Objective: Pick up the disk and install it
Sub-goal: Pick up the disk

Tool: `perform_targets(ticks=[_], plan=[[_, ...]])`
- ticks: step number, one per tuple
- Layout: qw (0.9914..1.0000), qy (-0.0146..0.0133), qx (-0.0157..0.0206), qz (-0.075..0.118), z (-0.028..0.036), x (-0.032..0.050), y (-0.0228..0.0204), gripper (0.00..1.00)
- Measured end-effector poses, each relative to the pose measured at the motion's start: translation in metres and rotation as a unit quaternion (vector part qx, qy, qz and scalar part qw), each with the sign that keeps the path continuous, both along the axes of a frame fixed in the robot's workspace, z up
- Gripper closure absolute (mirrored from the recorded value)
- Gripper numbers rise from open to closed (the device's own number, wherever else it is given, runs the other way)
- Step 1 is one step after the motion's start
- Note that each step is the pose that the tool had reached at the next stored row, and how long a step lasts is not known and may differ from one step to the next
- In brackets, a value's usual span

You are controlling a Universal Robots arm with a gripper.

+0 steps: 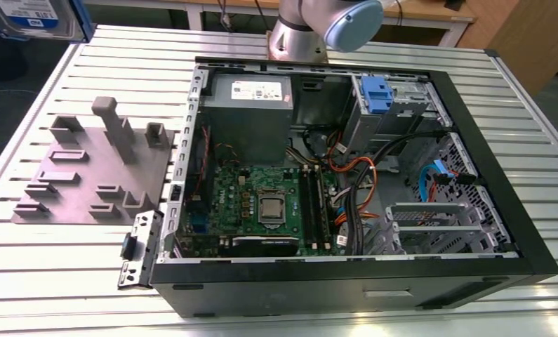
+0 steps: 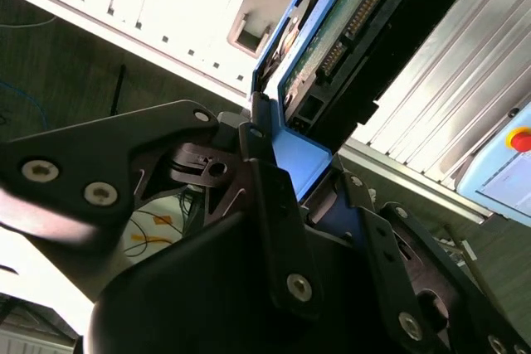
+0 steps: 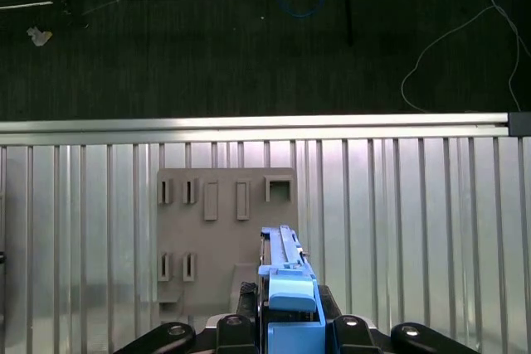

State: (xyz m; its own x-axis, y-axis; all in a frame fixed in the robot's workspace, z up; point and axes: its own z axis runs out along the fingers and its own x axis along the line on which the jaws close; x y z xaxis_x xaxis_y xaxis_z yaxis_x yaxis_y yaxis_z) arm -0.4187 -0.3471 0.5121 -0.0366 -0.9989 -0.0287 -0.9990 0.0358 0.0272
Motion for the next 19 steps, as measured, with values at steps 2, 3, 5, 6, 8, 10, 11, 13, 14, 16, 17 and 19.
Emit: perform_targets(ticks=[2,3,5,6,8,10,11,13,14,16,17,19], plan=[[1.0,0.0,0.0,0.0,0.0,0.0023,0.0,0.64],[1.0,0.0,0.0,0.0,0.0,0.0035,0.0,0.64],[1.0,0.0,0.0,0.0,0.0,0.006,0.0,0.64],[1.0,0.0,0.0,0.0,0.0,0.0076,0.0,0.64],[1.0,0.0,0.0,0.0,0.0,0.0097,0.0,0.64],[1.0,0.0,0.0,0.0,0.0,0.0111,0.0,0.64],[1.0,0.0,0.0,0.0,0.0,0.012,0.0,0.64],[1.0,0.0,0.0,0.0,0.0,0.0139,0.0,0.64],[1.0,0.0,0.0,0.0,0.0,0.0146,0.0,0.64],[1.0,0.0,0.0,0.0,0.0,0.0152,-0.0007,0.64],[1.0,0.0001,0.0,0.0,-0.0001,0.0153,-0.0017,0.64],[1.0,0.0,-0.0002,0.0,-0.0003,0.0154,-0.0044,0.64]])
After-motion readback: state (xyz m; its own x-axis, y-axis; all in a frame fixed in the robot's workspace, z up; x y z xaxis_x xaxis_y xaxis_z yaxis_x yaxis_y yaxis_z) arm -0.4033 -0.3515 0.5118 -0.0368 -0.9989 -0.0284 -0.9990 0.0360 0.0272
